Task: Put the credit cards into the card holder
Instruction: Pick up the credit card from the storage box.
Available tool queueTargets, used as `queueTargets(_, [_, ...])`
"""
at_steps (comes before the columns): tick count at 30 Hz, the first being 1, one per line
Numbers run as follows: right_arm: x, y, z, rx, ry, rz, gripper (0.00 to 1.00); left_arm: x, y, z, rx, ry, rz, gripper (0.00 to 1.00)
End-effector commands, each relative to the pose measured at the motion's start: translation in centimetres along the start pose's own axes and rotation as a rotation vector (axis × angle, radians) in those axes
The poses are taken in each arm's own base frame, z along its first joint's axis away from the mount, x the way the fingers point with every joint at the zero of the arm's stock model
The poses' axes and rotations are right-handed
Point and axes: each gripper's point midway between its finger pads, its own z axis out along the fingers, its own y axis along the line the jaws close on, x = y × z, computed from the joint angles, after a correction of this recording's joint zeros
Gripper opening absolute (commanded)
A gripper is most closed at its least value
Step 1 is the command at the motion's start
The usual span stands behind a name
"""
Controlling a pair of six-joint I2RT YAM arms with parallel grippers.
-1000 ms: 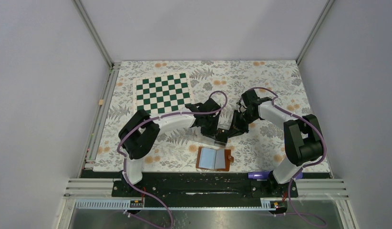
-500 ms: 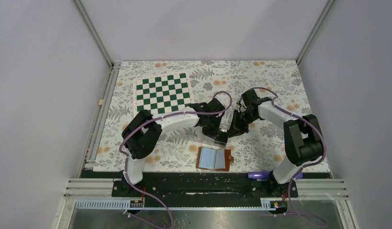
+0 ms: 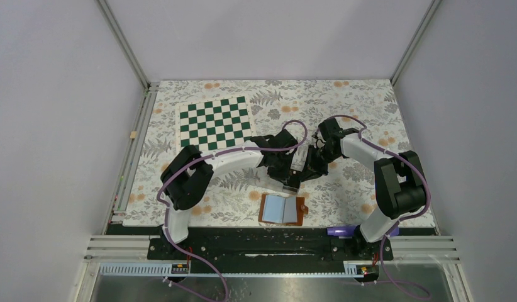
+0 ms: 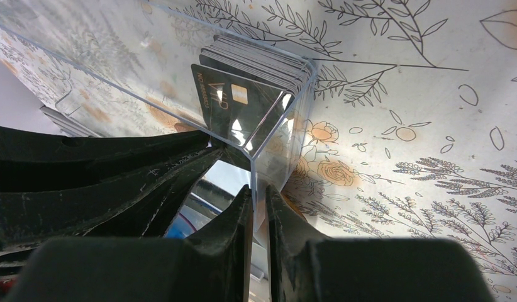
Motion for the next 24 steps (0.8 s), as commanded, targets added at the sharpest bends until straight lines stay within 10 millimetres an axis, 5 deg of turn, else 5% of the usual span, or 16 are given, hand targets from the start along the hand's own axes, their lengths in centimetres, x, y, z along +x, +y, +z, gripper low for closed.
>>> queueTargets(1, [0.8,-1.6,1.1,0.059,0.038,-0.009,0.16,-2.8,-6.1,-2.7,0.230,-0.120,0.025,0.14])
queueTargets(13, [0.8,-1.8,1.0,0.067,0.039,-0.010,0.16,-3.6,-6.6,-4.1,0.249,-0.162,0.024,0.15])
queueTargets(24, [0.9,-1.8,1.0,0.068,0.038,-0.010,0.16,-1.9,-4.5,-0.8,0.155,-0.071,0.003,0.13])
